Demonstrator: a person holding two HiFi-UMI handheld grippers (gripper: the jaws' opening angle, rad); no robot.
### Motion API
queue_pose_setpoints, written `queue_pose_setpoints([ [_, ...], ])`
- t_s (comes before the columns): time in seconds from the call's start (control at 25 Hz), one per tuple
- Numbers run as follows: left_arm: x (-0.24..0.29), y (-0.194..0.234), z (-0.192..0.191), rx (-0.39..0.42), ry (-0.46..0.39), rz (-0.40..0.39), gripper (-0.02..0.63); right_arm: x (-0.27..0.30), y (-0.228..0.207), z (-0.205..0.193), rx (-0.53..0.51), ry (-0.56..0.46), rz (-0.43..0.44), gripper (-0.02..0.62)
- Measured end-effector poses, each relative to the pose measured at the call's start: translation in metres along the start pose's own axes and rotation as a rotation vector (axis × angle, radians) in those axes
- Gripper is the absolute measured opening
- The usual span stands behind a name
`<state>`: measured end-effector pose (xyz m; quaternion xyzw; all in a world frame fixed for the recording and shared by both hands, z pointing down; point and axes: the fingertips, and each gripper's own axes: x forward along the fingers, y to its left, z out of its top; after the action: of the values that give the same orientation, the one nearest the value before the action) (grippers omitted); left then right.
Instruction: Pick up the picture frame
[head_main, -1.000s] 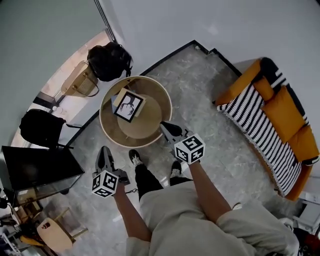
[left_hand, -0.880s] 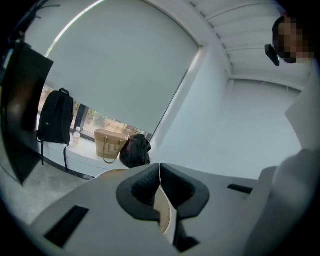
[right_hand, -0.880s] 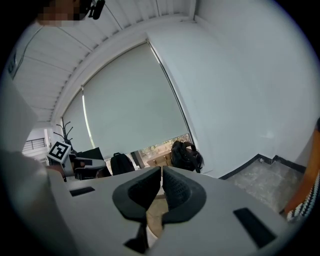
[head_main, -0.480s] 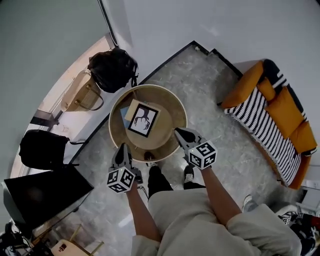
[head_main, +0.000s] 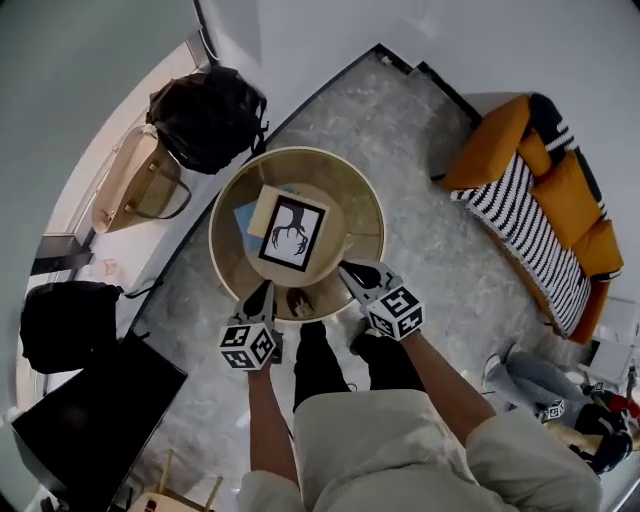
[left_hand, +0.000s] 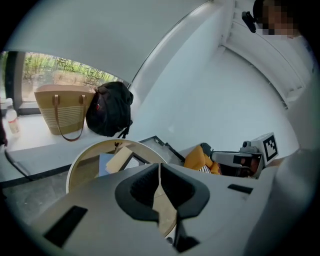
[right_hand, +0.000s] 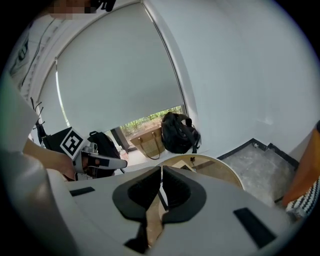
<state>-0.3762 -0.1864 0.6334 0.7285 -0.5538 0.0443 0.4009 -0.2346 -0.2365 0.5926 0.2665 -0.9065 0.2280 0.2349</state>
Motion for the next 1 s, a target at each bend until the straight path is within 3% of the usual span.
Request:
queue_pose_setpoints([
  [0.16,0.031,0.017,-0.04,-0.024,0.077,-0.045,0.021,0.028,-0.012,-0.035,0.037,0.052,-0.005,0.035],
  [0.32,0.066,0.041,-0.086,-0.086,0.139,-0.047,0.021,0.062,-0.035,-0.063,0.029,0.066,-0.093,0.035],
  [0.44,0.085,0.061,-0.114,-0.133,0.17,-0.034,0.021,0.088,-0.047,-0.08,0.057,0.063,-0.114,0.035],
  [0.52,0.098,0.08,-0.12,-0.224,0.144,-0.016,0.022,0.106,-0.054,-0.088,0.079,0.057,-0.113,0.035],
  [0.64,0.113,0.105,-0.123,-0.43,0.066,-0.012,0.029,0.127,-0.058,-0.106,0.095,0.071,-0.089,0.035],
  [0.68,0.118,0.11,-0.125,-0.439,0.07,-0.018,0.064,0.134,-0.056,-0.112,0.095,0.081,-0.07,0.035],
  [0.84,0.135,0.123,-0.139,-0.277,0.173,-0.02,0.12,0.161,-0.036,-0.141,0.047,0.124,0.001,0.035],
  [1.0,0.15,0.138,-0.149,-0.38,0.203,-0.04,0.202,0.179,-0.039,-0.16,0.075,0.13,0.006,0.035],
])
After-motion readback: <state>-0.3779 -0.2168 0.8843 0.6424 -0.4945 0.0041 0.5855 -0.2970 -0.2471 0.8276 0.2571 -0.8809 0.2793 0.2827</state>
